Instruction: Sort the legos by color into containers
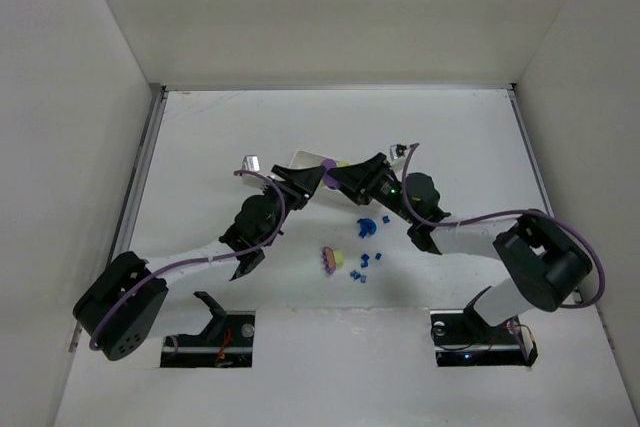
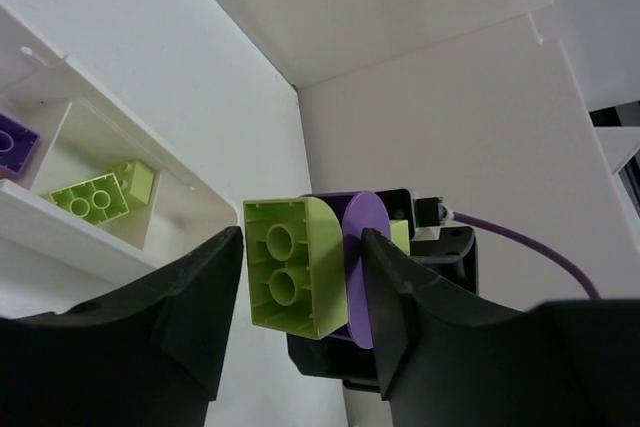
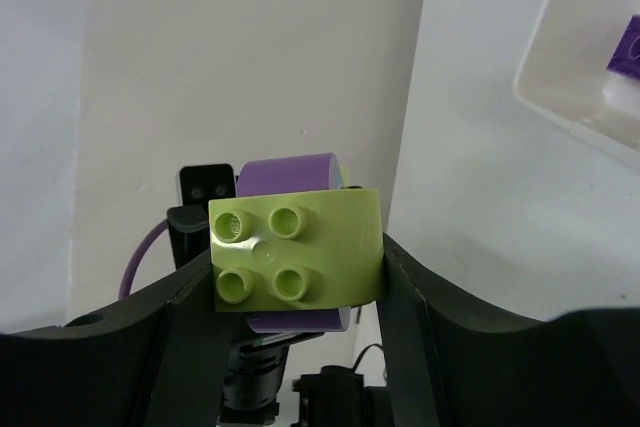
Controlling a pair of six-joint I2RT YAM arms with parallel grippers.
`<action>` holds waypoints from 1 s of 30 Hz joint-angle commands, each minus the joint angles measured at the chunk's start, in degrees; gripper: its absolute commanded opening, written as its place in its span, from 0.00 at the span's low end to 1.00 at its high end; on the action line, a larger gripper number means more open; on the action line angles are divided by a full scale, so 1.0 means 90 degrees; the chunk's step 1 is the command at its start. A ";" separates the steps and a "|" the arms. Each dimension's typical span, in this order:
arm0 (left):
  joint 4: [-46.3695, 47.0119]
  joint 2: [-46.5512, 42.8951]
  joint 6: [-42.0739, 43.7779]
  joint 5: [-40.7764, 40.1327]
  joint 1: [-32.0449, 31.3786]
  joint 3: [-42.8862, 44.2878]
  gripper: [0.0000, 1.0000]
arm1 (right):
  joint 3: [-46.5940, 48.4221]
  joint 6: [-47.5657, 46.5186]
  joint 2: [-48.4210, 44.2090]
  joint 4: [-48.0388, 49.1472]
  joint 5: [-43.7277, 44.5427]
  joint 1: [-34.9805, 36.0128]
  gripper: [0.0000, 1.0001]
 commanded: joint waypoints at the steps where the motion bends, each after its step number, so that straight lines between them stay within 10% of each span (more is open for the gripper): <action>1: 0.0454 -0.0073 -0.0039 -0.0051 -0.0009 0.0195 0.45 | -0.0089 0.0544 0.0129 0.1247 -0.0169 -0.0047 0.35; 12: 0.0454 -0.0249 -0.0029 -0.0364 0.0020 0.0165 0.22 | -0.0197 0.1179 0.0540 0.2136 -0.0091 -0.0184 0.35; 30: 0.0464 -0.0591 0.0225 -0.0364 0.0245 0.0126 0.15 | -0.0519 0.1482 0.0618 0.2810 -0.0071 -0.0545 0.34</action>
